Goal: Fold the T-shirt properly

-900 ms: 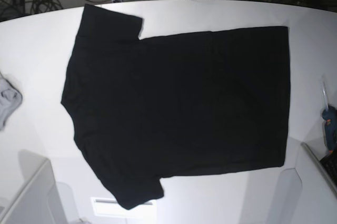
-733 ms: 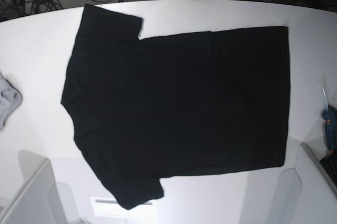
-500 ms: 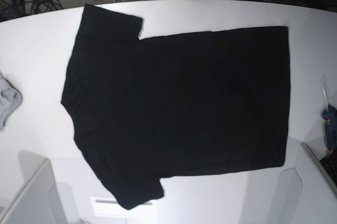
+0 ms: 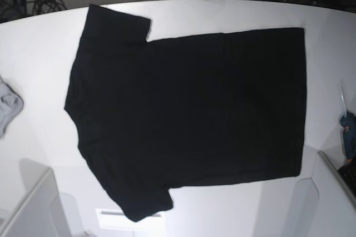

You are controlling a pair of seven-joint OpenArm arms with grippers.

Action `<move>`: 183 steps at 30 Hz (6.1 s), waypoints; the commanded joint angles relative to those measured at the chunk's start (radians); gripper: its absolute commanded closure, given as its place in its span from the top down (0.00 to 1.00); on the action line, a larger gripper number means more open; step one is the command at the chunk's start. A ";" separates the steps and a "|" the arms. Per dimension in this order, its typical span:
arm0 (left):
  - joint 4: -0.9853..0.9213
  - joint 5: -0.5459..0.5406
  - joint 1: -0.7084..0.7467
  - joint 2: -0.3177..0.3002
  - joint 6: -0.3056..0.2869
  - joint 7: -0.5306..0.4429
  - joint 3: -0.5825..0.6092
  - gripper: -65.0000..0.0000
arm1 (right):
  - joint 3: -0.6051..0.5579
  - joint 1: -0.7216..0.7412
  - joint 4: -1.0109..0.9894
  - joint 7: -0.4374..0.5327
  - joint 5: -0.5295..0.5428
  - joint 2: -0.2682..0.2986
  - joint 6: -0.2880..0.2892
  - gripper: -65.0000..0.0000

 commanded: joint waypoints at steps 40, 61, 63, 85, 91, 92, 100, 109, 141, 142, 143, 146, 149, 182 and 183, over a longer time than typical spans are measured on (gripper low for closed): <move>0.174 -0.001 0.186 -0.004 0.004 0.002 0.002 0.00 | 0.002 -0.085 0.096 0.001 0.001 0.038 0.001 0.00; 0.691 -0.004 0.565 -0.105 0.004 0.001 -0.011 0.00 | 0.122 -0.605 0.956 -0.169 0.004 0.034 -0.003 0.00; 0.754 -0.006 0.600 -0.105 0.004 0.007 -0.014 0.00 | 0.151 -0.639 1.019 -0.169 0.004 0.034 -0.003 0.00; 1.582 -0.006 1.020 -0.137 0.004 0.009 -0.219 0.00 | 0.352 -0.808 1.759 -0.311 0.004 -0.072 0.002 0.00; 1.690 -0.006 1.028 -0.139 0.004 0.009 -0.222 0.00 | 0.352 -0.708 1.857 -0.415 0.004 -0.072 0.004 0.00; 1.699 -0.006 1.027 -0.139 0.004 0.009 -0.222 0.00 | 0.350 -0.688 1.857 -0.421 0.004 -0.074 0.004 0.00; 1.740 -0.068 0.974 -0.139 0.004 0.012 -0.238 0.00 | 0.390 -0.556 1.860 -0.459 0.193 -0.077 0.168 0.00; 1.740 -0.533 0.959 -0.220 -0.078 0.025 -0.452 0.20 | 0.716 -0.354 1.839 -0.837 0.589 -0.069 0.429 0.58; 1.541 -0.635 0.559 -0.102 -0.648 0.696 -0.957 0.72 | 0.682 -0.272 1.526 -0.944 0.595 -0.017 0.588 0.58; 1.539 -0.635 0.559 -0.102 -0.648 0.696 -0.957 0.72 | 0.676 -0.279 1.526 -0.927 0.593 -0.023 0.588 0.58; 1.539 -0.635 0.559 -0.102 -0.652 0.696 -0.957 0.72 | 0.677 -0.283 1.526 -0.920 0.593 -0.028 0.588 0.58; 1.539 -0.635 0.557 -0.102 -0.652 0.696 -0.957 0.72 | 0.676 -0.288 1.526 -0.914 0.593 -0.028 0.588 0.58; 1.533 -0.638 0.542 -0.102 -0.652 0.696 -0.957 0.72 | 0.676 -0.288 1.524 -0.912 0.593 -0.028 0.588 0.56; 1.366 -0.635 0.382 -0.056 -0.565 0.701 -0.810 0.71 | 0.683 -0.260 1.423 -0.912 0.593 -0.005 0.588 0.00; 1.366 -0.635 0.382 -0.056 -0.565 0.701 -0.807 0.67 | 0.683 -0.260 1.423 -0.912 0.593 -0.005 0.588 0.00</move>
